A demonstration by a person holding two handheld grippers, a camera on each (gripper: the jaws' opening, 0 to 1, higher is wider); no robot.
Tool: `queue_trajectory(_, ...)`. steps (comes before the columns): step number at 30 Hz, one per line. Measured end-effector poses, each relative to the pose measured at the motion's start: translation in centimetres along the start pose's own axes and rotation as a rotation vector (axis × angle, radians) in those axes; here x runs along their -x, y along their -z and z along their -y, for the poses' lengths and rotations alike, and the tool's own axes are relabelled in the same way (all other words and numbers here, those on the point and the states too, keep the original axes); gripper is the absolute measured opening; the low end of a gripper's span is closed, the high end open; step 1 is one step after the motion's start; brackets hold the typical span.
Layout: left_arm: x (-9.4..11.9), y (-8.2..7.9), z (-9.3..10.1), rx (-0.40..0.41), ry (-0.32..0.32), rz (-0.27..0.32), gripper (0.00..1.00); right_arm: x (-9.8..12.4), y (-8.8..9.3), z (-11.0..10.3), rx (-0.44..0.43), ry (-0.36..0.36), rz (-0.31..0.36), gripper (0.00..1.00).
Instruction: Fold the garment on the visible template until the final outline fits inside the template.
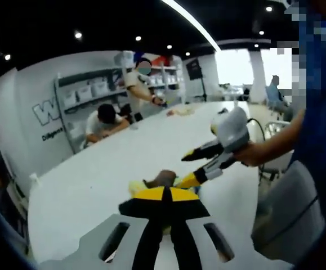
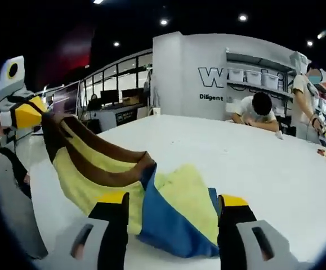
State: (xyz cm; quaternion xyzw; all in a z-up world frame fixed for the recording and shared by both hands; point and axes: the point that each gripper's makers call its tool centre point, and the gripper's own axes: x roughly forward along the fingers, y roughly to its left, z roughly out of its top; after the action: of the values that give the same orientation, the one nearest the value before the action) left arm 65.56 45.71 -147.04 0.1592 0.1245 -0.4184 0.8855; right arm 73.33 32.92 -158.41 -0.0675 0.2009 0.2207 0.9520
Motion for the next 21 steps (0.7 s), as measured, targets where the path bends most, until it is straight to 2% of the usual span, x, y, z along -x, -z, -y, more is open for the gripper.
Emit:
queue_trajectory(2,0.1,0.1,0.1,0.001,0.002,-0.002,0.0,-0.5,0.3,-0.4,0.047,0.003,-0.024,0.56)
queue_trajectory(4,0.3,0.0,0.1,0.004,0.0,0.001,0.0,-0.7,0.6,-0.9,0.056,-0.012,-0.037,0.52)
queue_trajectory(8,0.6,-0.6,-0.1,0.014,-0.011,0.041,0.0,-0.5,1.0,-0.9,0.088,-0.012,-0.06,0.33)
queue_trajectory(10,0.9,-0.9,-0.5,0.045,-0.021,0.058,0.0,-0.7,1.1,-0.6,0.099,-0.018,-0.057,0.26)
queue_trajectory(13,1.1,0.7,-1.1,0.032,-0.063,0.001,0.0,-0.7,1.4,-0.5,0.094,-0.043,-0.072,0.21)
queue_trajectory(14,1.1,1.1,-1.2,0.034,-0.065,-0.005,0.0,-0.6,1.4,-0.6,0.092,-0.05,-0.076,0.23)
queue_trajectory(16,1.3,3.0,-1.1,0.062,-0.07,-0.039,0.0,-0.2,1.5,-0.9,0.09,-0.06,-0.064,0.31)
queue_trajectory(20,1.5,6.0,-0.8,0.079,-0.086,-0.108,0.0,-0.4,2.4,-2.3,0.125,-0.116,-0.072,0.36)
queue_trajectory(21,1.6,7.4,-0.7,0.083,-0.09,-0.146,0.0,-0.6,3.0,-2.8,0.151,-0.13,-0.084,0.37)
